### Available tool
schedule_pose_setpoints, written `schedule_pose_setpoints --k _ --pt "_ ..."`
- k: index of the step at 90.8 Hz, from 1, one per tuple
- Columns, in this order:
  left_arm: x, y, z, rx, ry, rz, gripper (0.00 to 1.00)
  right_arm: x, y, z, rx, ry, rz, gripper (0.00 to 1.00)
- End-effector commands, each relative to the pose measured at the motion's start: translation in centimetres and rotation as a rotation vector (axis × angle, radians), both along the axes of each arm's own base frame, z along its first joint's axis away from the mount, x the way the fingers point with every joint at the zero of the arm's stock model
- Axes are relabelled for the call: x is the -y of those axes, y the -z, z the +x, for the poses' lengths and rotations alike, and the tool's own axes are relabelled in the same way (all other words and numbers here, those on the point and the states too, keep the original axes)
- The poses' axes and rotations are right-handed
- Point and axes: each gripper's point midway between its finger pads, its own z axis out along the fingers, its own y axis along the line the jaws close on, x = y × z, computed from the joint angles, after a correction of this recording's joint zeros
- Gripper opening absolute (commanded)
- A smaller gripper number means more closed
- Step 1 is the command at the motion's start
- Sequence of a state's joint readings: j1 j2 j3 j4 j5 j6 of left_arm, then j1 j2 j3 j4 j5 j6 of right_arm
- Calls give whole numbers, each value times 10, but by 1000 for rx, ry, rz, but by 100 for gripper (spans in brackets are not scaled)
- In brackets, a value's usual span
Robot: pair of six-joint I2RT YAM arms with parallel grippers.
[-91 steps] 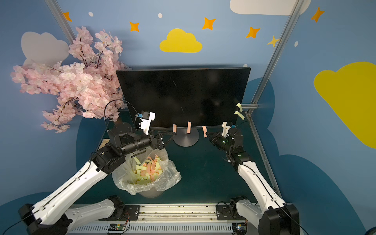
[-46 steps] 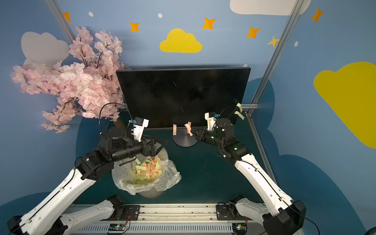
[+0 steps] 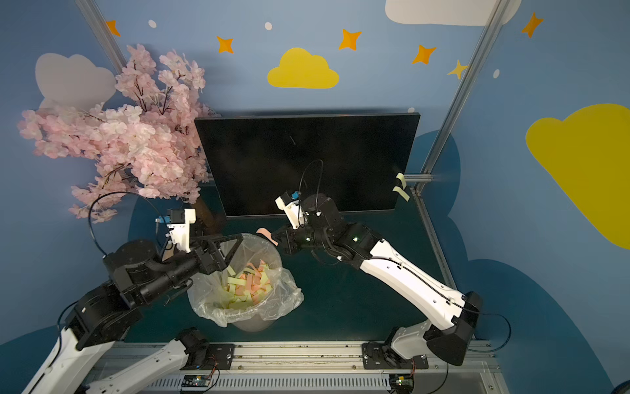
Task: Remove the sticky note from the monitor
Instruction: Place the sticky note in the trash bin.
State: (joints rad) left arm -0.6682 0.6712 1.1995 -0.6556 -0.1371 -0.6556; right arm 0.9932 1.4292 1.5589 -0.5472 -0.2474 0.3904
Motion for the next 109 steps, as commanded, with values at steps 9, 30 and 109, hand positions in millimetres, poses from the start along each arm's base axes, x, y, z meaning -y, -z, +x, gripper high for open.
schedule_pose_setpoints --k 9,30,109 --pt "-38 9 0 -27 -194 -57 100 -15 15 -19 98 -93 -134 0" --pt "-37 9 0 -31 -189 -57 100 -40 29 -35 130 -171 -195 0" --pt "3 -11 10 43 -19 -23 100 9 -22 20 185 79 -10 61"
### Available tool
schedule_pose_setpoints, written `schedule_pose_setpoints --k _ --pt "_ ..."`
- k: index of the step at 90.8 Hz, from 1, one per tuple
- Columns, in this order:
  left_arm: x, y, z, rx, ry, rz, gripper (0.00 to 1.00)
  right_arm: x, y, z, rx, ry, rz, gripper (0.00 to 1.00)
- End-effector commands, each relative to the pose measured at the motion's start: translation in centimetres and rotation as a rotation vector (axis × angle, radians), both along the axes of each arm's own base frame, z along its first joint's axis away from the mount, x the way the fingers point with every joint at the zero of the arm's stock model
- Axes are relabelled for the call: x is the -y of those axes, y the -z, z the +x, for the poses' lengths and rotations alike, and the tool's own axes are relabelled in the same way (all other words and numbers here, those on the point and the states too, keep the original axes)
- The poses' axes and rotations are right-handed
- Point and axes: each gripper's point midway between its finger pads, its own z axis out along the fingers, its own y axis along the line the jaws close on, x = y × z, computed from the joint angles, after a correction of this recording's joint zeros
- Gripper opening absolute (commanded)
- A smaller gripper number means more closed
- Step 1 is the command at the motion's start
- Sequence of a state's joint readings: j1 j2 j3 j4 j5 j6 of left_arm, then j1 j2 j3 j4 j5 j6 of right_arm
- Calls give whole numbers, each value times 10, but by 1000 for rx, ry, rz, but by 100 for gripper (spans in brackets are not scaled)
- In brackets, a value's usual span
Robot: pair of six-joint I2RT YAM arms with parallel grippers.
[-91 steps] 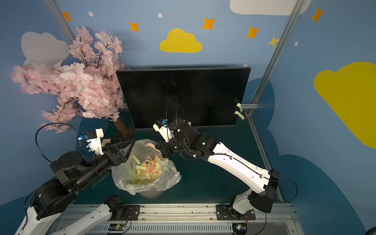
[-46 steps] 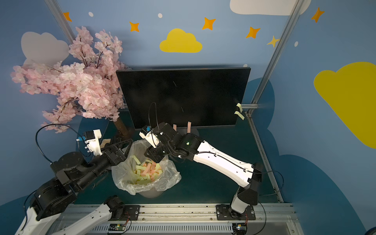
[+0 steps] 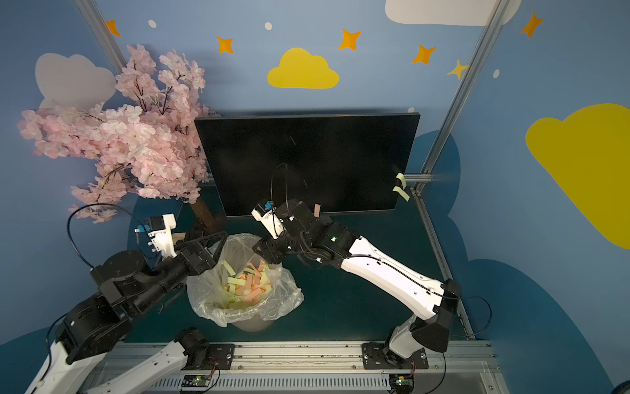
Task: Remove the sticky note from the monitor
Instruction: Place the sticky note in the trash bin, then tear off the sticky note from the monitor.
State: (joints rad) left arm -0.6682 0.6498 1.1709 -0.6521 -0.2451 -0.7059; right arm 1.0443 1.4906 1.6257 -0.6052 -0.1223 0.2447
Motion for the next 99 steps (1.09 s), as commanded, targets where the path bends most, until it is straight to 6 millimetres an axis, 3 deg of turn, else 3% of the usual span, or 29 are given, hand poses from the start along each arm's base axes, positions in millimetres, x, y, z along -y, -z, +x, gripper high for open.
schedule_pose_setpoints --k 1,23,42,54,83,99 --pt "23 -18 2 59 104 1 100 21 -31 16 41 89 111 62" --pt "59 -25 16 84 228 20 100 72 -23 56 -5 285 225 82" --pt "95 -20 24 52 365 15 100 113 -4 85 -93 444 339 86" --pt "117 -14 28 27 446 1 100 136 24 107 -195 535 397 86" --pt "152 -7 41 -2 567 -31 100 164 77 140 -339 634 533 86" --pt "165 -1 49 -28 601 -41 100 157 93 148 -403 593 577 82"
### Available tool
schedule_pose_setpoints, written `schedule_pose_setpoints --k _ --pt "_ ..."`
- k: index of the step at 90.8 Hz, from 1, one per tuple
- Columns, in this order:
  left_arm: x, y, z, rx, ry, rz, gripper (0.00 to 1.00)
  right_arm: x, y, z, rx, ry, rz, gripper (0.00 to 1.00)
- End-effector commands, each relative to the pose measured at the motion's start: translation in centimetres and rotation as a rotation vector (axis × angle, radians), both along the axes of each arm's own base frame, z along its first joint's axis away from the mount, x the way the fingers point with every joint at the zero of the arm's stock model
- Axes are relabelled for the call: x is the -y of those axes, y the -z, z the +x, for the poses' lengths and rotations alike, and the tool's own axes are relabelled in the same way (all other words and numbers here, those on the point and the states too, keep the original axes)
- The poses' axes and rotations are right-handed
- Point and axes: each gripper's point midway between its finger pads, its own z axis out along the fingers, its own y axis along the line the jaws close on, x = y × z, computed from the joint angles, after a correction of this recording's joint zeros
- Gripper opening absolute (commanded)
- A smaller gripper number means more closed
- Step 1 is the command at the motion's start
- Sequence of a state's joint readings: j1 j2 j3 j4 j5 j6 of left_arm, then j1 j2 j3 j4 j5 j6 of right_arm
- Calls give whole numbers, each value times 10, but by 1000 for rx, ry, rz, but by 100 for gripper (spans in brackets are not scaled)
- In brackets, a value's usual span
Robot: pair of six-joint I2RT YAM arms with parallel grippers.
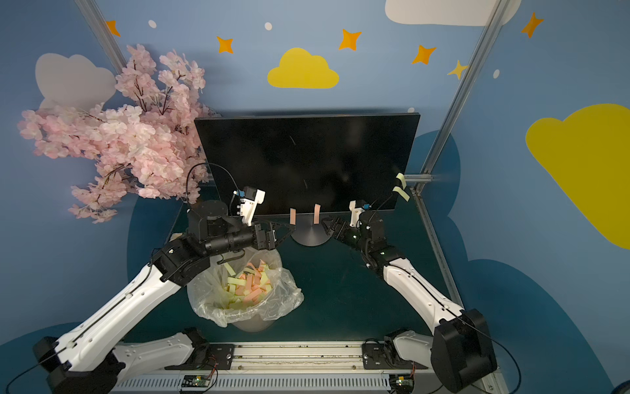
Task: Remove the sticky note from the monitor
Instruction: Tear off the sticky note from the monitor.
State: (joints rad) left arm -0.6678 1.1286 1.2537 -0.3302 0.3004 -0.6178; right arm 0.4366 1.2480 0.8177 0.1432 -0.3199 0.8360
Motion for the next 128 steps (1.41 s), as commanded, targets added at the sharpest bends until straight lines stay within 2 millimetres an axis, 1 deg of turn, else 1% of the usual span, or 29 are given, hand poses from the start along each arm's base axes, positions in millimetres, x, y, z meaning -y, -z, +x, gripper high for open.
schedule_pose_setpoints --k 1,23,35,43,63,79,86,98,128 --pt "9 -21 -1 37 51 -55 100 -13 -17 7 38 -56 117 82" --pt "17 -18 6 19 64 -59 100 -33 -2 15 20 -144 150 77" --pt "18 -16 7 16 67 -58 100 -44 0 19 23 -192 176 73" --pt "18 -15 8 12 65 -56 100 -47 1 22 22 -199 190 71" --pt "17 -13 8 7 60 -52 100 -49 3 28 25 -198 190 68" --pt "18 -12 10 3 57 -52 100 -51 4 32 26 -200 188 64" --pt "18 -12 11 1 55 -52 100 -52 4 33 27 -202 188 61" --pt "18 -11 11 -1 54 -52 100 -51 4 34 26 -201 188 52" --pt "17 -11 11 -5 50 -53 100 -47 15 37 -1 -179 184 35"
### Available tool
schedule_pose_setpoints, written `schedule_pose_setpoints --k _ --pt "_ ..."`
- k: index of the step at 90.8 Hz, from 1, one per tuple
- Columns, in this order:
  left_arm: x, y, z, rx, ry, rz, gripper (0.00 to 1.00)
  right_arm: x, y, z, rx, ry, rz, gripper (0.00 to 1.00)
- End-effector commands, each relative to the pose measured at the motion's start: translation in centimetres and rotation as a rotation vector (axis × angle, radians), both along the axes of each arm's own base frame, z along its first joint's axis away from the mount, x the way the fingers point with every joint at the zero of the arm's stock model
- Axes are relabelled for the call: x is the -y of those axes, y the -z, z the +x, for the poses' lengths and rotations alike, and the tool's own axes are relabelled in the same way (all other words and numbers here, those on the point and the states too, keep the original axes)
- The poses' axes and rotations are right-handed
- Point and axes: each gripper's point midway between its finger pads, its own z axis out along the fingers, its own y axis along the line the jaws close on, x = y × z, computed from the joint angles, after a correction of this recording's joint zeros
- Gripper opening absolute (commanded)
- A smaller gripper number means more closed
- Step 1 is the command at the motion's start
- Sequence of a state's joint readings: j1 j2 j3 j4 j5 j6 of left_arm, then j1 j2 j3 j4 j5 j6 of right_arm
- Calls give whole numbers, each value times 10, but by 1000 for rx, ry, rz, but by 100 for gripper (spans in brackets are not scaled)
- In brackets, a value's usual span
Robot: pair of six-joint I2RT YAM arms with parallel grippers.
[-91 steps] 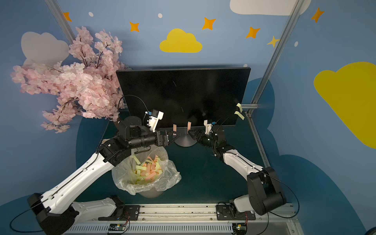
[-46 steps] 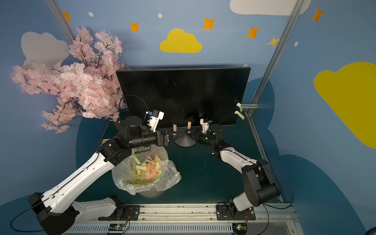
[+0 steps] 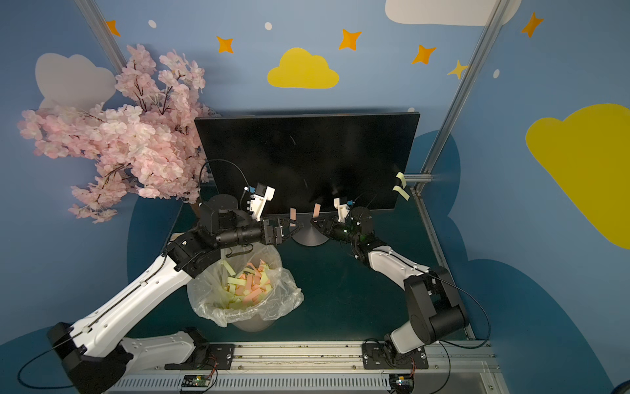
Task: Remove the sticky note from the monitor
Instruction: Tear off the sticky note from the monitor.
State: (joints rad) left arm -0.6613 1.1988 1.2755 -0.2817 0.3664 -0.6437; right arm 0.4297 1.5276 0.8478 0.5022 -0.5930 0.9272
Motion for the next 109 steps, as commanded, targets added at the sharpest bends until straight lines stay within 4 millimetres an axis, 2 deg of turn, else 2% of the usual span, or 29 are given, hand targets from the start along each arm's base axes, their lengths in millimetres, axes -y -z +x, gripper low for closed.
schedule_pose_setpoints --k 1,25,43,70,109 --pt "0 -14 3 28 -3 -27 100 5 -1 17 1 49 10 34" --pt "-1 -16 2 34 -6 -29 100 8 10 18 -29 60 1 18" --pt "-3 -19 0 40 -6 -34 100 12 18 15 -52 63 -9 0" --pt "-5 -20 -1 44 -9 -35 100 18 16 -5 -63 45 -52 0" --pt "-9 -17 -2 39 -27 -40 100 8 -4 -60 -36 -68 -134 0"
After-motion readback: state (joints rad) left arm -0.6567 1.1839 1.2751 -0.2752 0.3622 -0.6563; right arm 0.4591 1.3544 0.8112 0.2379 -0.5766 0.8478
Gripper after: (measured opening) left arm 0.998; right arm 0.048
